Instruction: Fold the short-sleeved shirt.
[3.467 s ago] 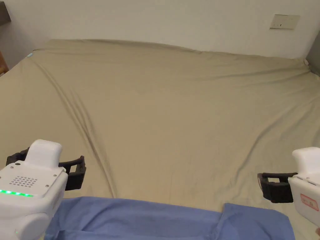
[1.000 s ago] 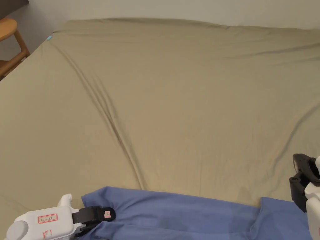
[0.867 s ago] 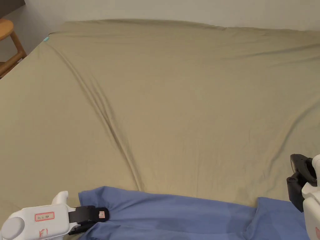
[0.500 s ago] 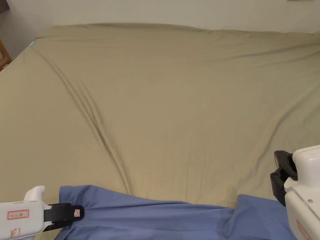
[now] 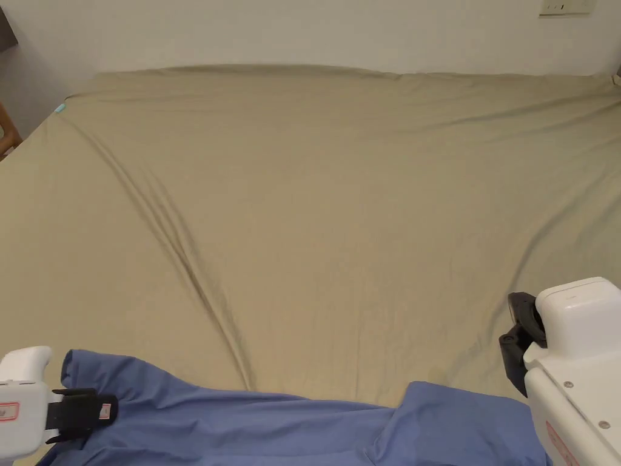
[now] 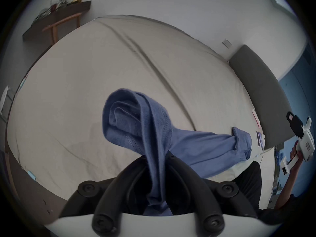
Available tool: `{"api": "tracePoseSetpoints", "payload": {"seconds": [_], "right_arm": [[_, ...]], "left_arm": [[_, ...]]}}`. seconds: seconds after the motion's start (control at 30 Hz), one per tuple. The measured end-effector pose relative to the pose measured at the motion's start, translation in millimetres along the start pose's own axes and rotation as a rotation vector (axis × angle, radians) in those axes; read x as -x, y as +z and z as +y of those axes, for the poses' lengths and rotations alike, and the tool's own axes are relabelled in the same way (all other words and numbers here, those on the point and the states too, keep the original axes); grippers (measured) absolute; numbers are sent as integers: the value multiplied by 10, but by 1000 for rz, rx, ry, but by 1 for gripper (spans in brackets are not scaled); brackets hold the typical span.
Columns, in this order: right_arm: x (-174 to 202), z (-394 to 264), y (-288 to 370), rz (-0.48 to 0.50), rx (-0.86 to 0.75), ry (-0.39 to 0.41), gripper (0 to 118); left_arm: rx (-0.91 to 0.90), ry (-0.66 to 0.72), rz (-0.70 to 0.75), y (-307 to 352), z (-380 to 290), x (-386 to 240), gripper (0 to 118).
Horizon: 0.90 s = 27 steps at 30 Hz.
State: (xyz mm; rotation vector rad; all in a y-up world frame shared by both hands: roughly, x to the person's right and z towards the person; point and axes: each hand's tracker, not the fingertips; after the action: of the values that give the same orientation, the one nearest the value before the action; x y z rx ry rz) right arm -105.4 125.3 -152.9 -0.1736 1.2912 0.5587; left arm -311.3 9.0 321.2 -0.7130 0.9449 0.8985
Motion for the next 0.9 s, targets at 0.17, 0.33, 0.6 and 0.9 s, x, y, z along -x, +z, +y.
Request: {"api": "tracePoseSetpoints", "payload": {"seconds": [0.17, 0.33, 0.6, 0.9], "right_arm": [[-7, 9, 95, 6, -19, -5, 0], [-105, -45, 180, -11, -18, -15, 0], [-337, -165, 230, -44, -8, -61, 0], [-439, -239, 124, -48, 11, -83, 0]], "left_arm": [[55, -60, -116, -51, 77, -705, 7], [124, -88, -204, -379, 81, -1275, 7], [250, -9, -246, -1165, -135, -1790, 8], [258, 26, -115, -1523, -332, -2047, 15]]}}
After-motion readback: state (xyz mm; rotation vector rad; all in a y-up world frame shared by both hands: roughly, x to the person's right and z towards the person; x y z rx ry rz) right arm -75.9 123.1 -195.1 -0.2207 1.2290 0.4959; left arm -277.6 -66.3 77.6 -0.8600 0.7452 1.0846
